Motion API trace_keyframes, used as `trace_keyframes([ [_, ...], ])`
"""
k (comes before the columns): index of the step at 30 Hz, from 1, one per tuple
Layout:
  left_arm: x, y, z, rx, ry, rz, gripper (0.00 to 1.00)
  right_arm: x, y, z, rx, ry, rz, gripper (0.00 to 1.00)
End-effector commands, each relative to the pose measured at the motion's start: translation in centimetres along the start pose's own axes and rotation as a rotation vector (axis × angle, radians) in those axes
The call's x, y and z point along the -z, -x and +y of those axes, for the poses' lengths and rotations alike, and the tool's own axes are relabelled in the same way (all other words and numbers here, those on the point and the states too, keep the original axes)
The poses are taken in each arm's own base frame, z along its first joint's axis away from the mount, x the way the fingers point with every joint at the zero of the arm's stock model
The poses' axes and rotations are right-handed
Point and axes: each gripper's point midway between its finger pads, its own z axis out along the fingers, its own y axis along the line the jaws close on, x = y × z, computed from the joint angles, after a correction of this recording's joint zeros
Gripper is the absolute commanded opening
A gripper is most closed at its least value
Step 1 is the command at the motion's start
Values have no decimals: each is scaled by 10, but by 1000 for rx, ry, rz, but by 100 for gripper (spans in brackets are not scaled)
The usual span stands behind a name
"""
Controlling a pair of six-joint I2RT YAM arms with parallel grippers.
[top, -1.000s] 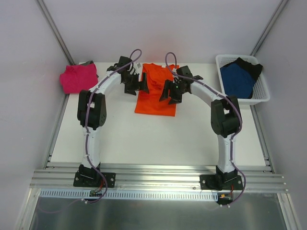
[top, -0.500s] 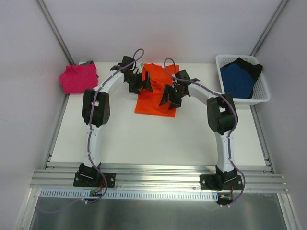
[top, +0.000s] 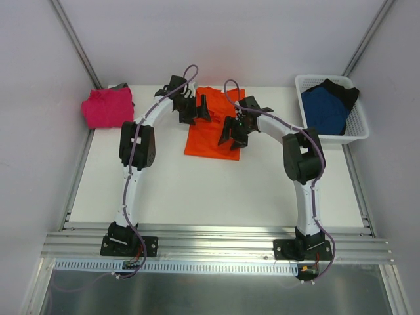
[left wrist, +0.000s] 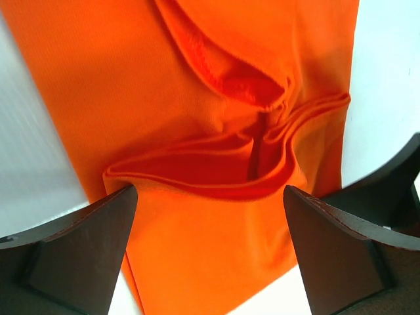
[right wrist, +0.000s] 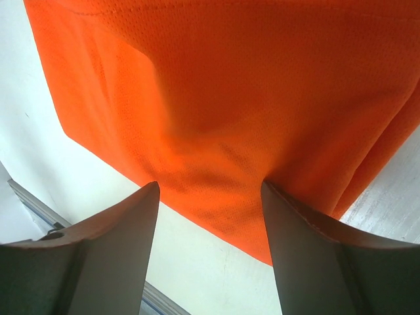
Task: Fold and stack the t-shirts
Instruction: Fold the tshirt
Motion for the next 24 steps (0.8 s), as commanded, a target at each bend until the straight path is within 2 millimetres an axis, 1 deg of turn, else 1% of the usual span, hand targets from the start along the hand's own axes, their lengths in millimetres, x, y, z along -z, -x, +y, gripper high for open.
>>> trace_keyframes([
  [1, 1, 31, -16, -41, -37, -85, 95, 3, 0, 8, 32, 1, -6, 67],
  [3, -2, 36, -16, -46, -40, -100, 95, 4, -3, 10, 40, 1, -2, 67],
  [5, 3, 43, -16, -61, -22, -127, 95, 7, -2, 12, 56, 2, -10, 67],
  [7, 20, 56, -19, -75, 1, -171, 96, 14, 1, 15, 82, -5, -31, 67],
  [8, 30, 63, -15, -82, 25, -195, 97, 23, 5, 18, 92, -2, -52, 67],
  [9, 48, 69, -17, -98, 54, -229, 99, 28, 7, 20, 100, -2, -62, 67],
  [10, 60, 72, -13, -87, 90, -250, 99, 33, 9, 19, 96, -5, -72, 67],
  [11, 85, 81, -14, -78, 115, -297, 99, 45, 13, 25, 105, 6, -97, 67],
  [12, 89, 72, -10, -52, 115, -278, 99, 50, 14, 24, 103, 6, -108, 66],
  [13, 97, 70, -10, -39, 113, -279, 99, 55, 14, 21, 95, 3, -112, 67],
  [14, 116, 72, -14, -32, 110, -302, 99, 65, 16, 25, 98, 13, -128, 66],
  [15, 113, 55, -10, -25, 93, -256, 99, 70, 16, 24, 94, 14, -136, 67],
  [16, 117, 47, -11, -22, 84, -237, 99, 74, 15, 17, 78, 6, -136, 67],
  [17, 120, 39, -10, -13, 77, -217, 97, 76, 14, 15, 69, 5, -134, 67],
  [18, 123, 24, -10, -4, 58, -184, 97, 81, 13, 14, 64, 10, -140, 67],
  [19, 123, 16, -11, -8, 45, -164, 96, 86, 15, 11, 51, 11, -147, 67],
  [20, 127, 8, -14, -9, 37, -145, 95, 86, 12, 5, 34, 5, -141, 67],
  [21, 123, -7, -10, 6, 37, -109, 94, 87, 12, 2, 25, 3, -142, 67],
  [22, 122, -15, -10, 11, 23, -88, 95, 91, 14, -3, 16, -2, -150, 67],
  [23, 122, -21, -10, 11, 24, -73, 98, 91, 14, -7, 4, -10, -147, 67],
  [24, 118, -32, -5, 28, 32, -44, 99, 92, 15, -10, -4, -14, -150, 67],
])
